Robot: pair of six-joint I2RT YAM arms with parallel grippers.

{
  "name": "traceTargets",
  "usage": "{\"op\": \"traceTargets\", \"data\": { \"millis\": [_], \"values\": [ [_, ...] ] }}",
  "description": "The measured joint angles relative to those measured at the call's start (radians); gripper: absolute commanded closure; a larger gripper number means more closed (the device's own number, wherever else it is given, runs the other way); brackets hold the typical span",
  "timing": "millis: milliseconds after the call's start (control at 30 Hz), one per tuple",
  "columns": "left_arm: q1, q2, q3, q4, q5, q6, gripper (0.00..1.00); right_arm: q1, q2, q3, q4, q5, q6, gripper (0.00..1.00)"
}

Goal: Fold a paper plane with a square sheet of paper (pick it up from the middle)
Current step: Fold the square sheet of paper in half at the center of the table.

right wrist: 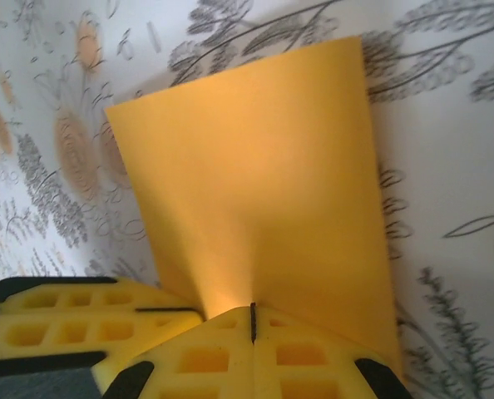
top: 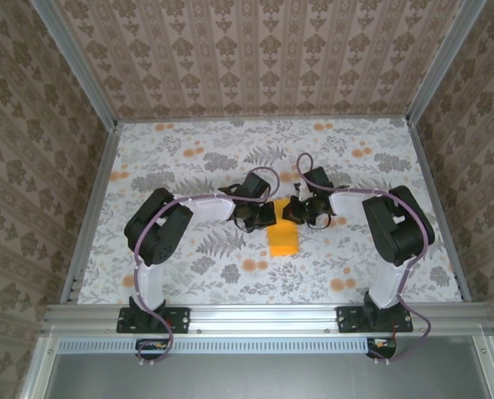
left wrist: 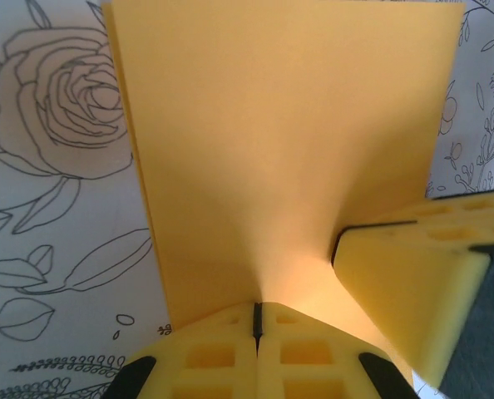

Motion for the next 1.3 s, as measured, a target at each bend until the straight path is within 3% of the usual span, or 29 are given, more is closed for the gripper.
{"op": "traceTargets", "data": {
  "millis": [333,633,900,1300],
  "values": [
    [-0.001,0.0,-0.006,0.007,0.0,0.0,1.0,-0.093,-0.022,-0.017,0.001,0.039,-0.019,1.0],
    [-0.001,0.0,-0.008,0.011,0.0,0.0,1.0,-0.066,-0.129,-0.053,0.077,0.051,-0.011,1.0],
    [-0.002,0.0,-0.008,0.011,-0.001,0.0,1.0,-0.003,-0.013,-0.015,0.109,0.046,0.005,1.0],
    [-0.01,0.005,-0.027,0.065,0.0,-0.005,1.0,-0.1,0.045,0.002,0.2,0.073,0.056,1.0]
  ]
}}
